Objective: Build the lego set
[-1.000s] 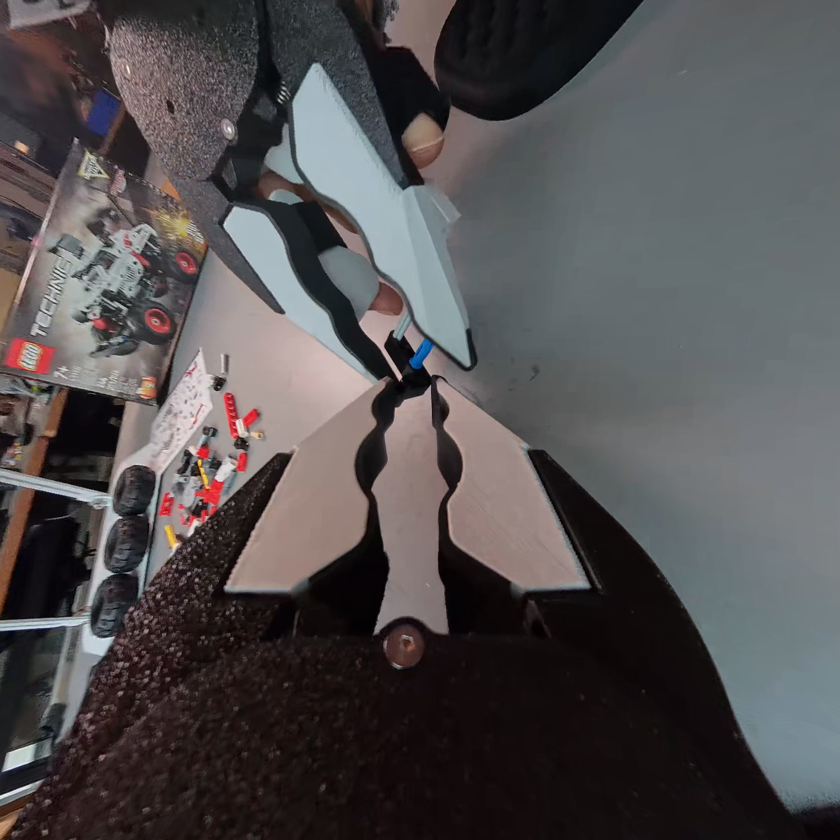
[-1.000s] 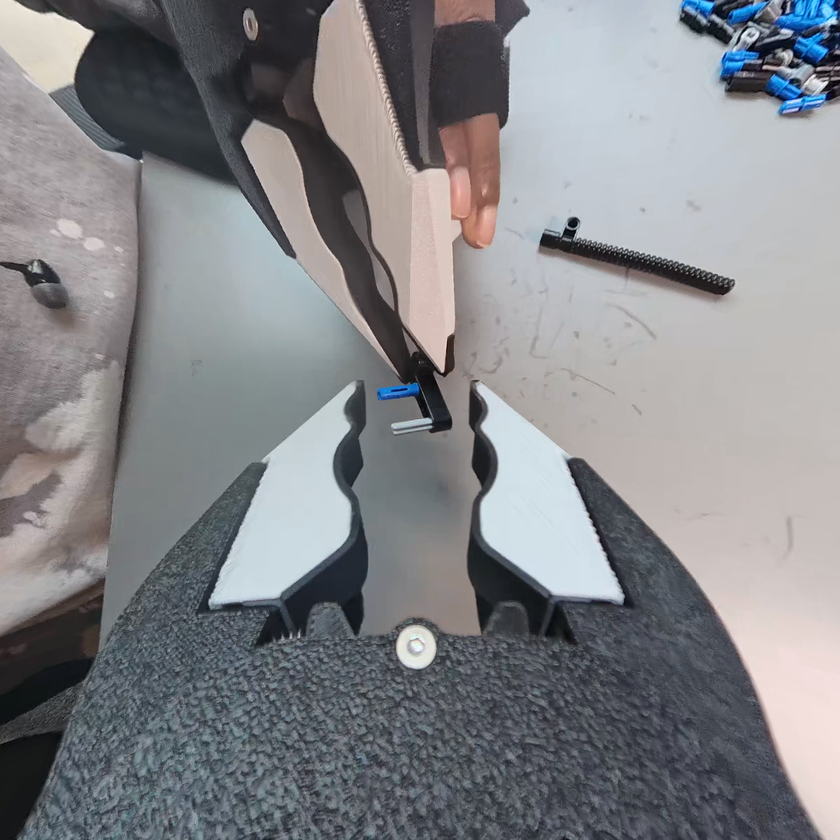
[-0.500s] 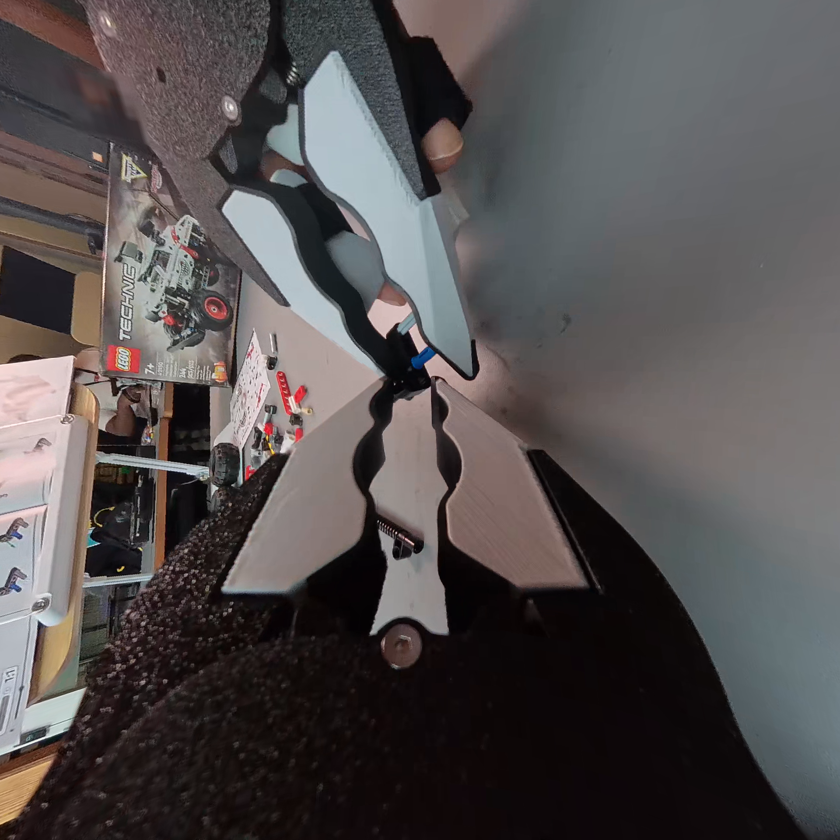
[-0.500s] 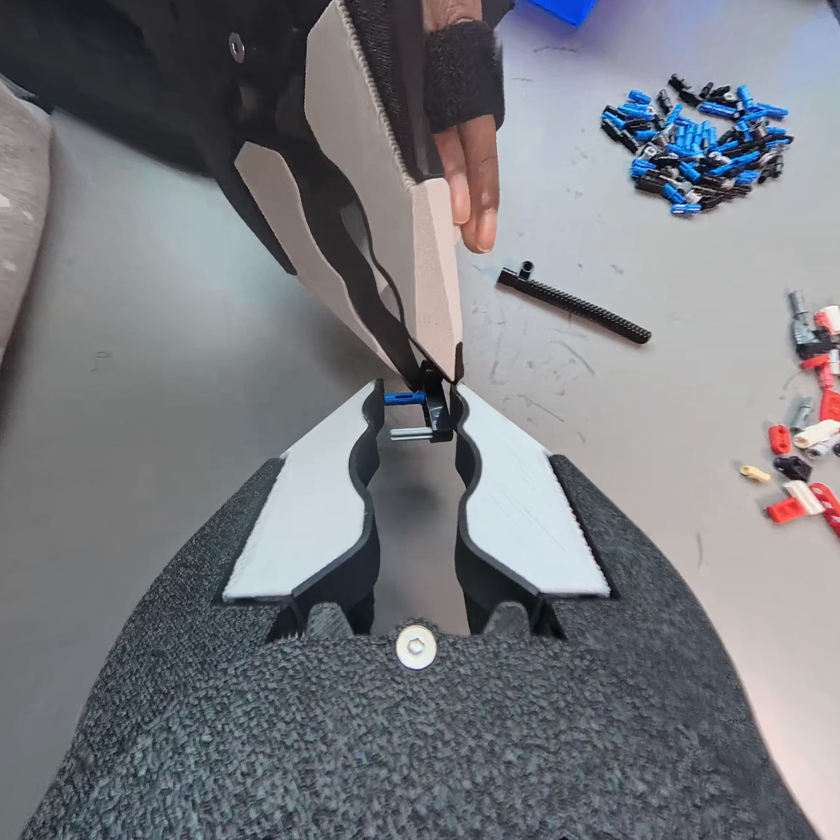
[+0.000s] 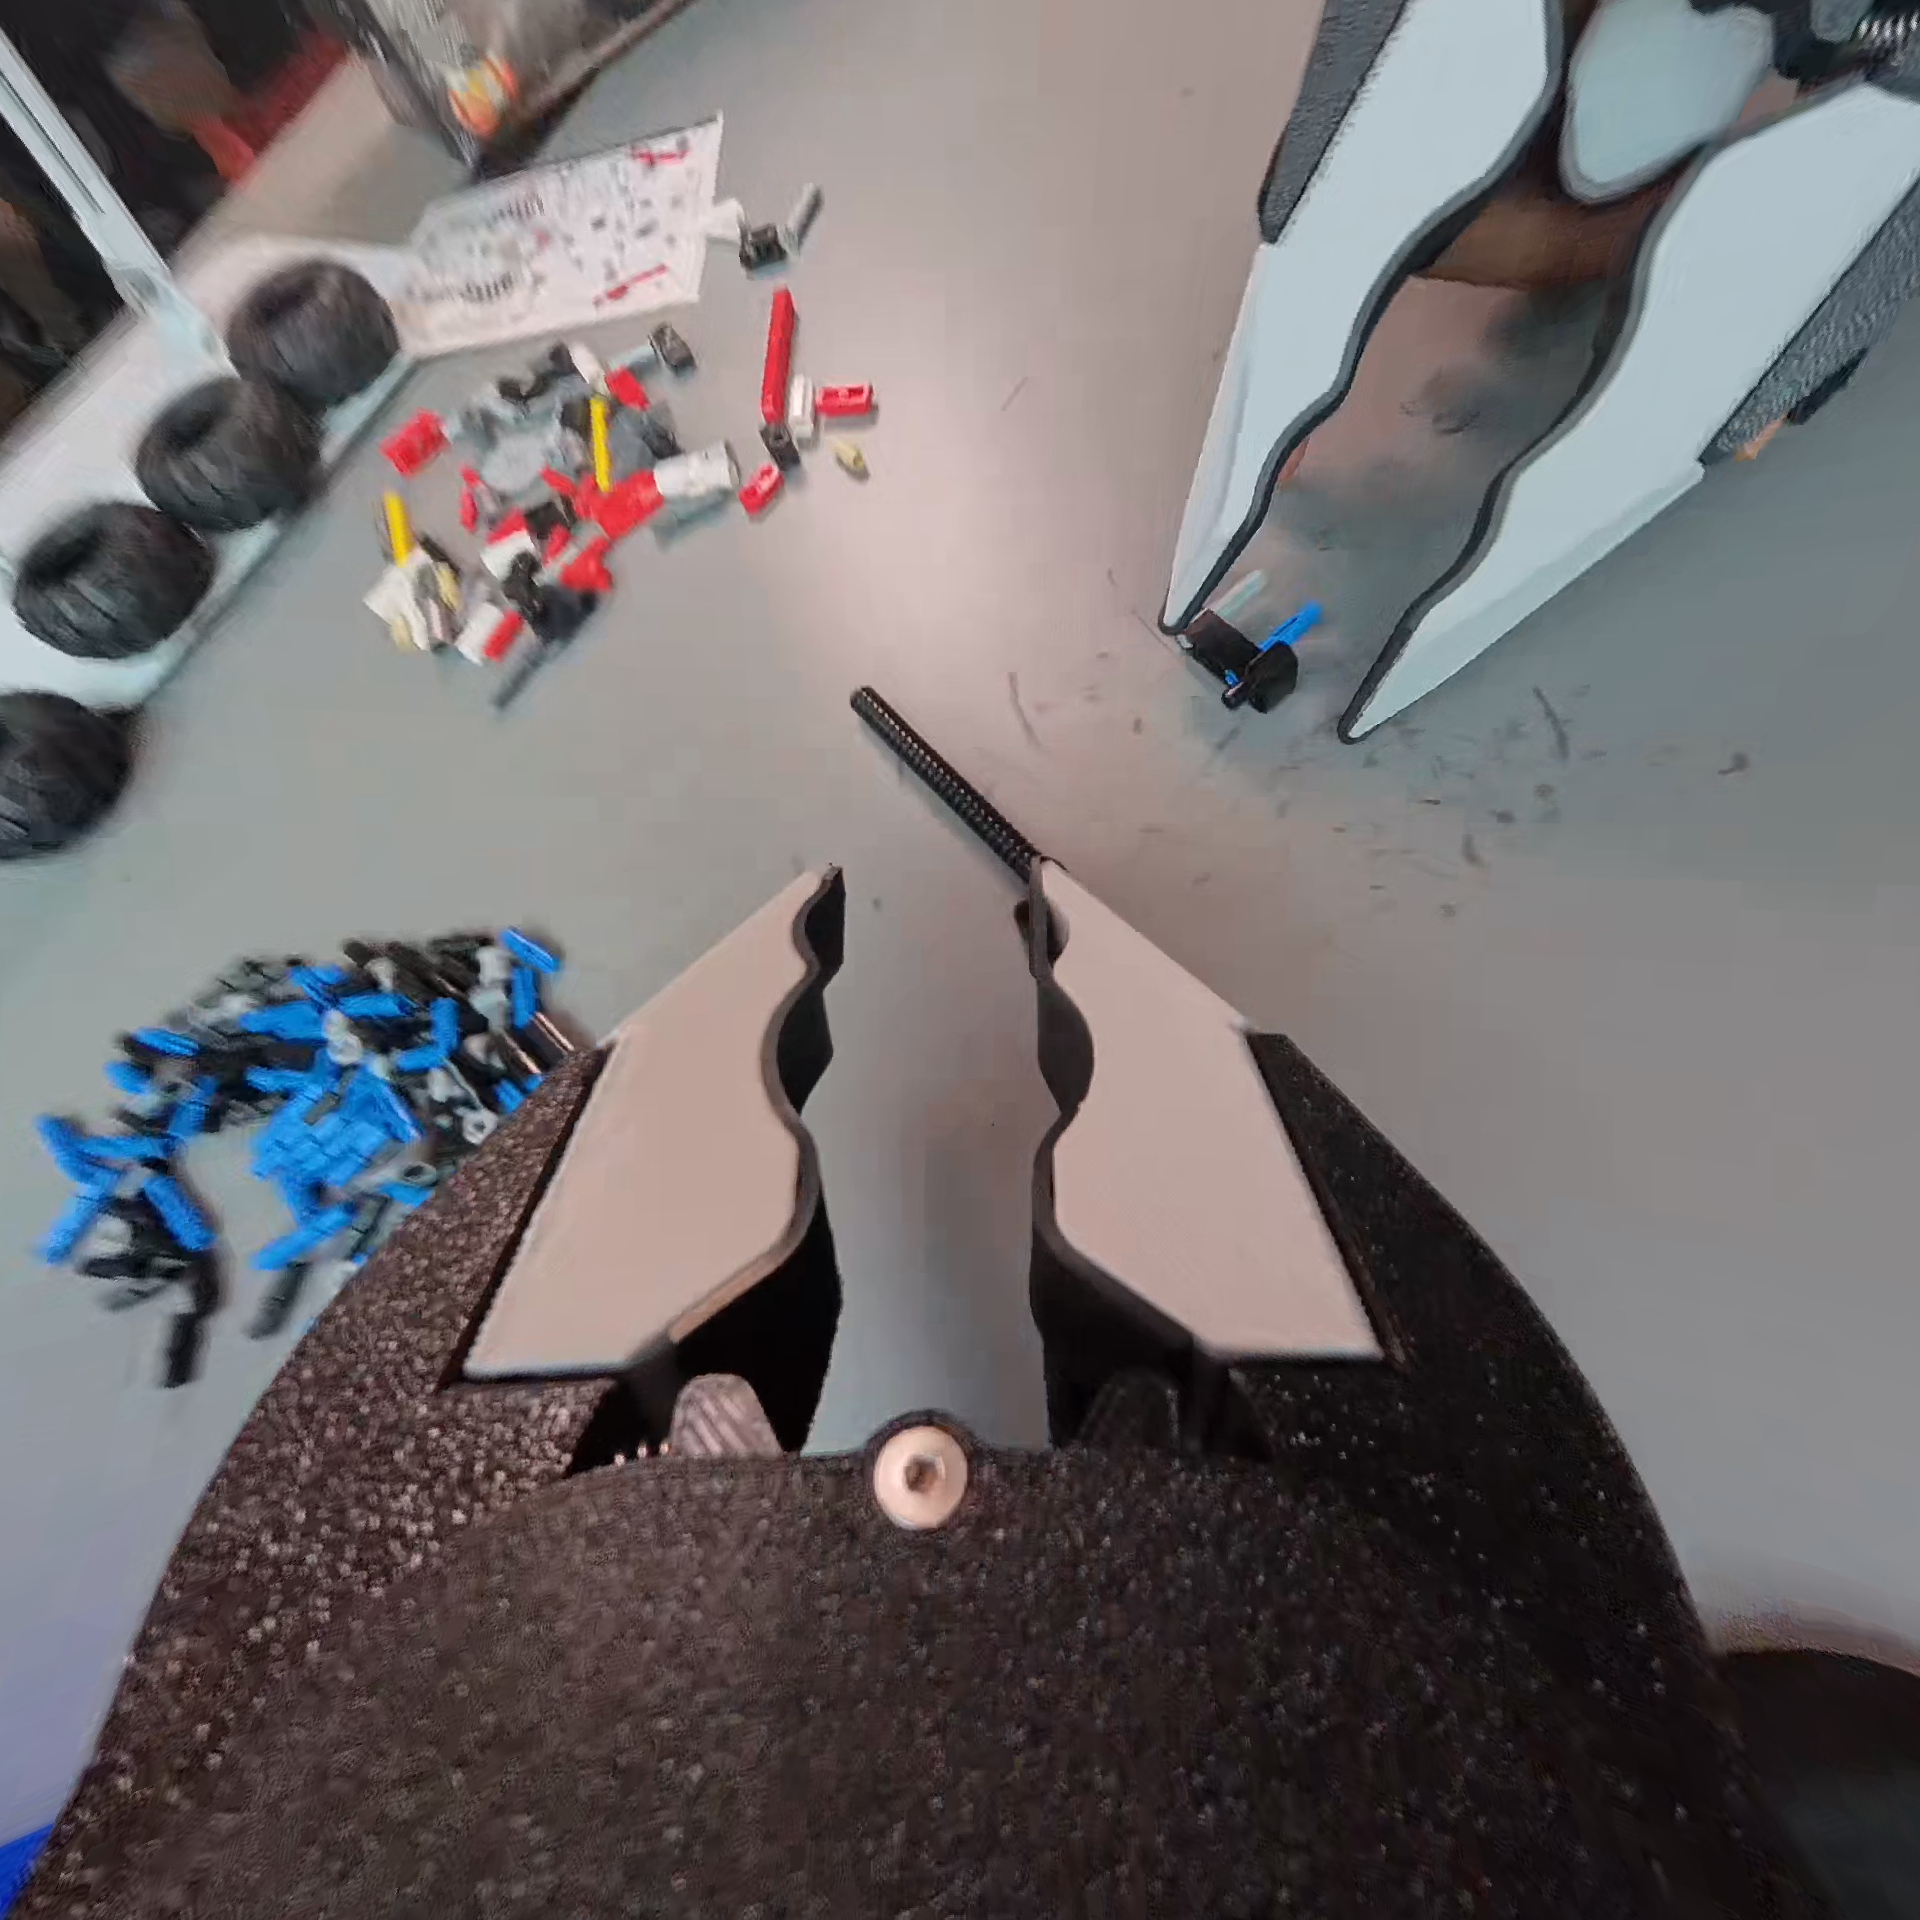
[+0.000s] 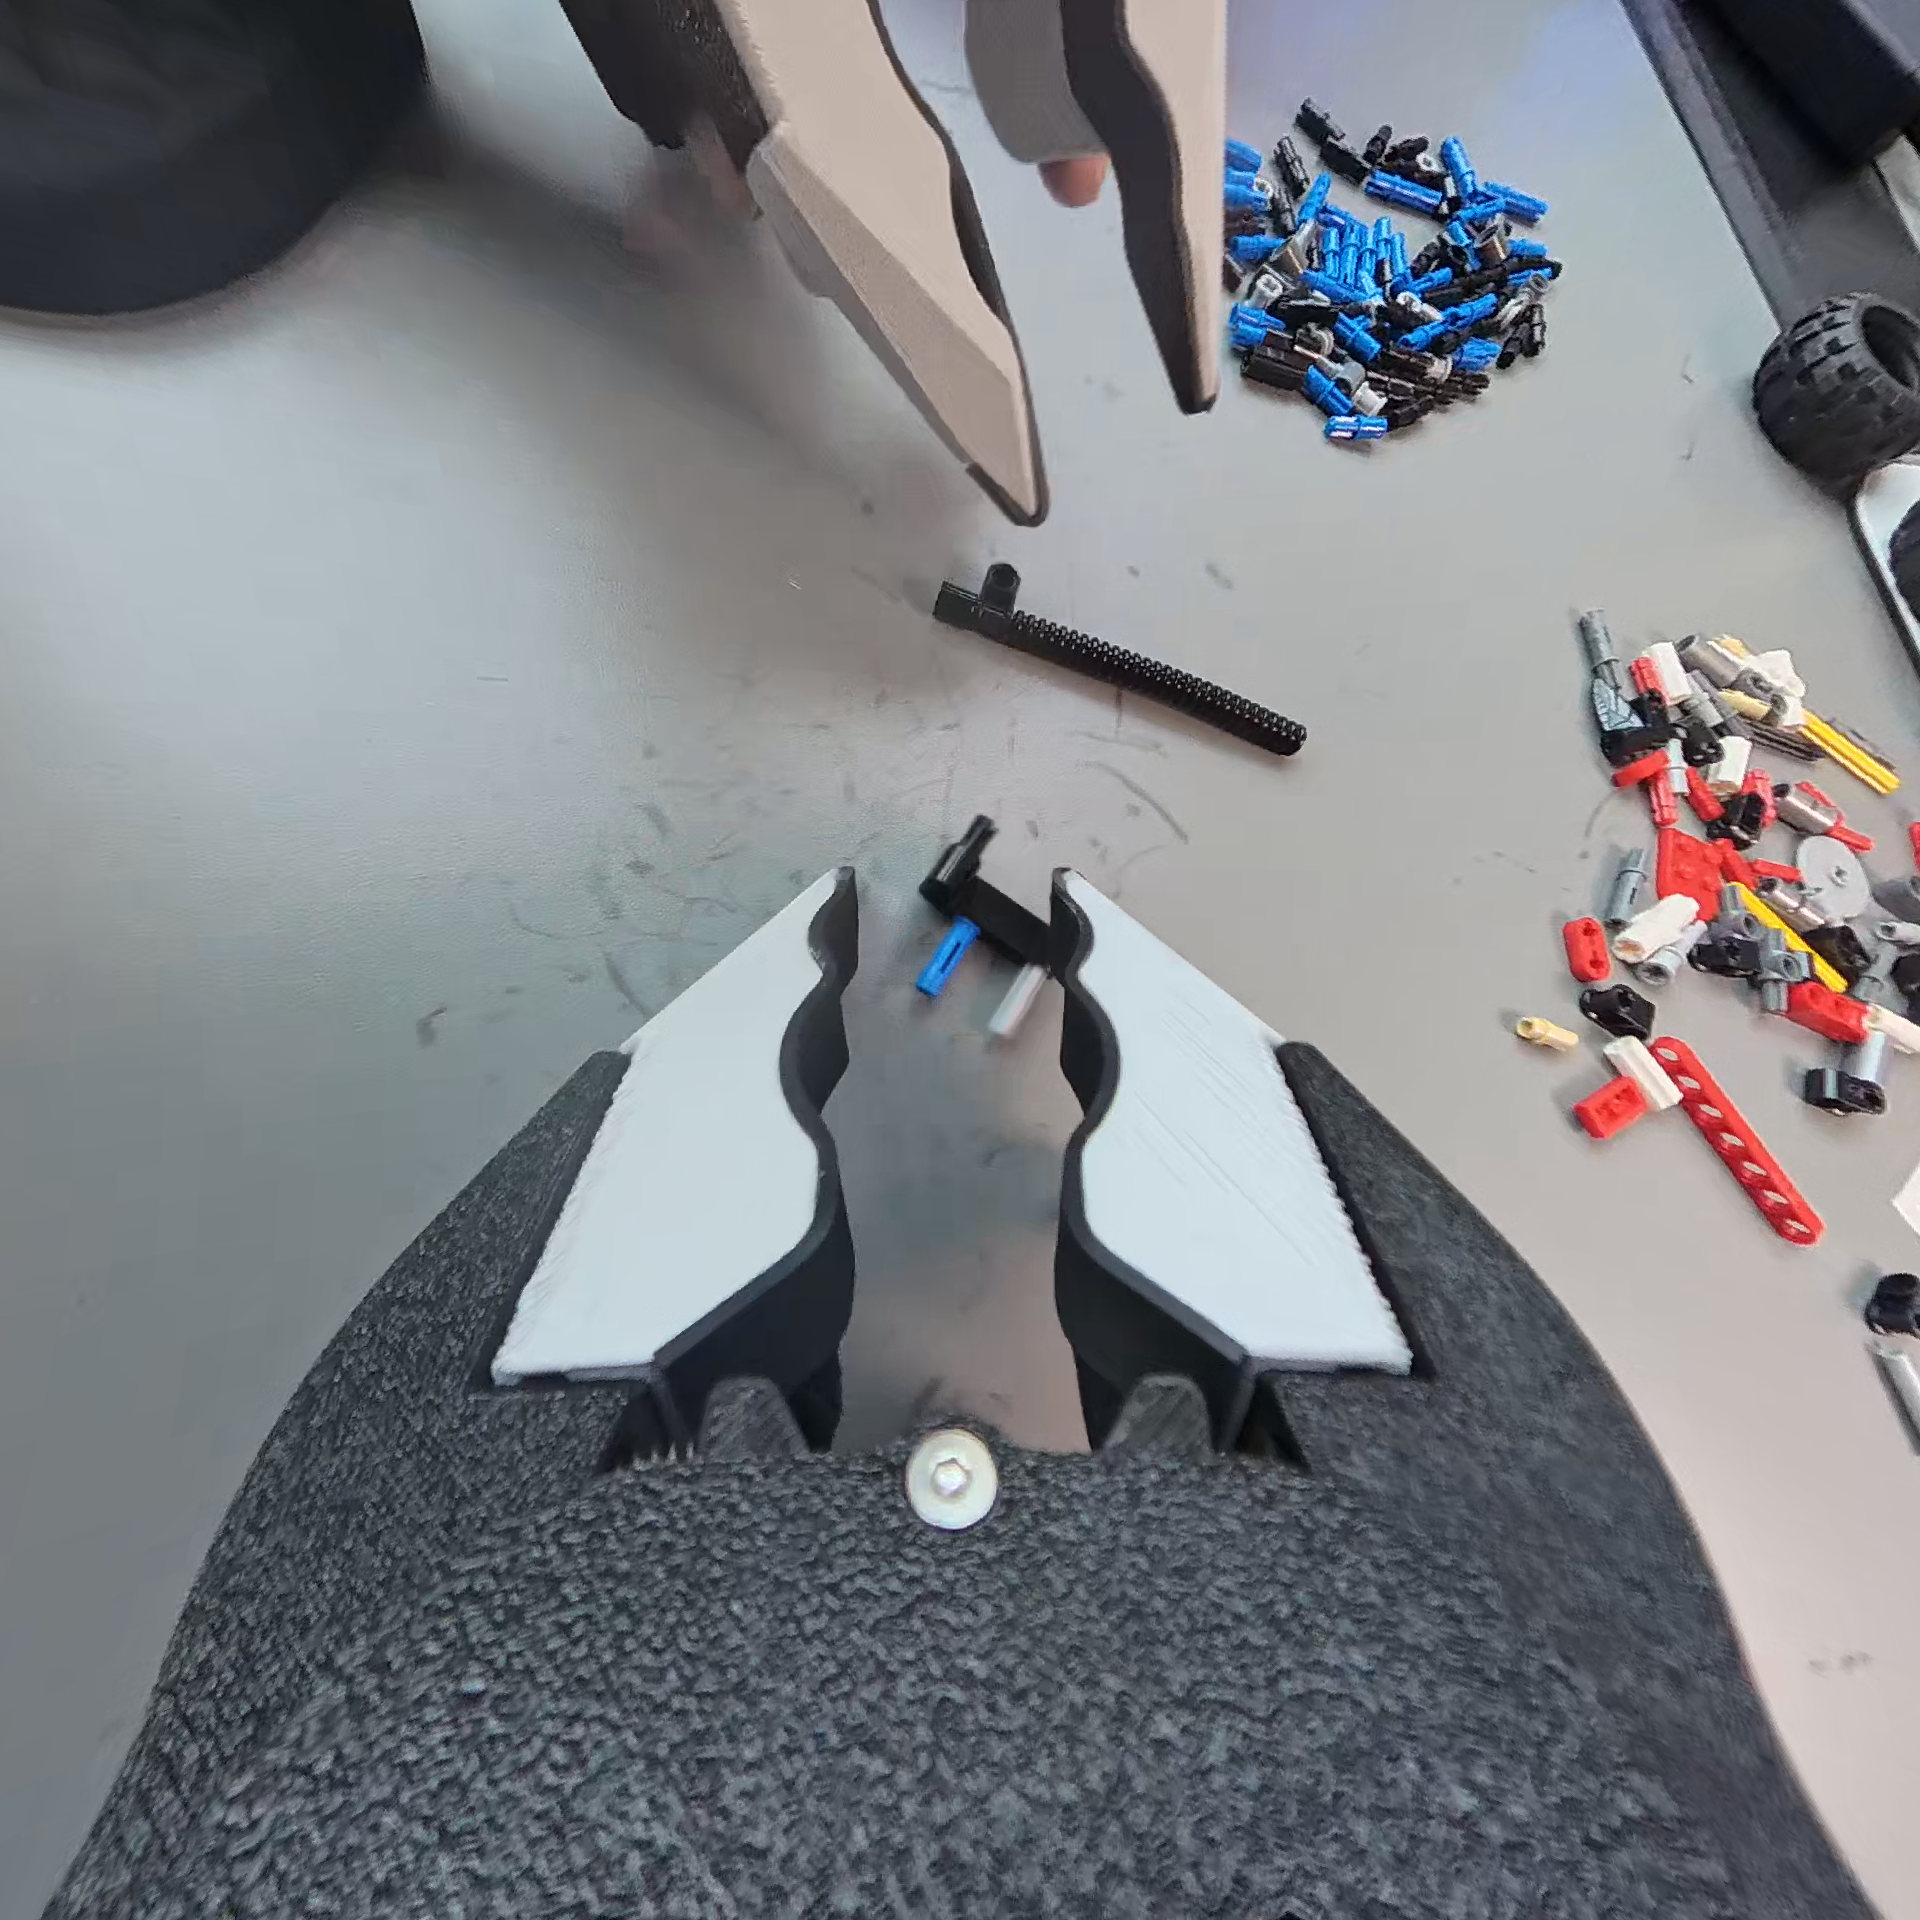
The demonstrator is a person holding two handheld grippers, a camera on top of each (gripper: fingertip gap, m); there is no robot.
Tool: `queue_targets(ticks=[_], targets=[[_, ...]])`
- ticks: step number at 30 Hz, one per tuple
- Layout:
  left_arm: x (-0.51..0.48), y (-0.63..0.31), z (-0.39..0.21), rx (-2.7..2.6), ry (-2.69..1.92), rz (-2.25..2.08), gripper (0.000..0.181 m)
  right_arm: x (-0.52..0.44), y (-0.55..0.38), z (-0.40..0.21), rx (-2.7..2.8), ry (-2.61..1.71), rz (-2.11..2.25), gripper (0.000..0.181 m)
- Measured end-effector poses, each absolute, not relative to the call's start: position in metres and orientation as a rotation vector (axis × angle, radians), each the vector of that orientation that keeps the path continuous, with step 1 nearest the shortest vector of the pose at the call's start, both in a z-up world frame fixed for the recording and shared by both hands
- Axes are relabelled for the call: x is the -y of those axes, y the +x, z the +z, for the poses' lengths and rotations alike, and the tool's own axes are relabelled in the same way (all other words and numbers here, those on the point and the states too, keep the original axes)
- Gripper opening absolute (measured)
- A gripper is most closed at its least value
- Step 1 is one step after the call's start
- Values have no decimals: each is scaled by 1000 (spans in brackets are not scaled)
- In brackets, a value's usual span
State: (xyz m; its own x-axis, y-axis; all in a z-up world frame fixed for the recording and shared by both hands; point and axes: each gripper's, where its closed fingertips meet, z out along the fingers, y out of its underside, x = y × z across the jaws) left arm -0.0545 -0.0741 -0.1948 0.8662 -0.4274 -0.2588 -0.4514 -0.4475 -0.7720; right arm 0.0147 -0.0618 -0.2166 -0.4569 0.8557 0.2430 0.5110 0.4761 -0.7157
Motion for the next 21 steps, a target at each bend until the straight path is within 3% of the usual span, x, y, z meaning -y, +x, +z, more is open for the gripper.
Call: queue_targets(ticks=[4, 10, 12, 21], targets=[[83, -46, -202, -479, -2180, -227, 33, 62, 16, -204, 2088, -1154, 884, 44], [83, -32, -219, -532, -2265, -247, 31, 40, 14, -183, 1926, -1192, 1000, 42], [81, -31, -224, -552, -2285, -216, 19, 37, 16, -186, 1937, -1201, 982, 42], [81, -25, -198, -735, -2070, -42, 0, 39, 15, -182, 1919, -1145, 959, 39]])
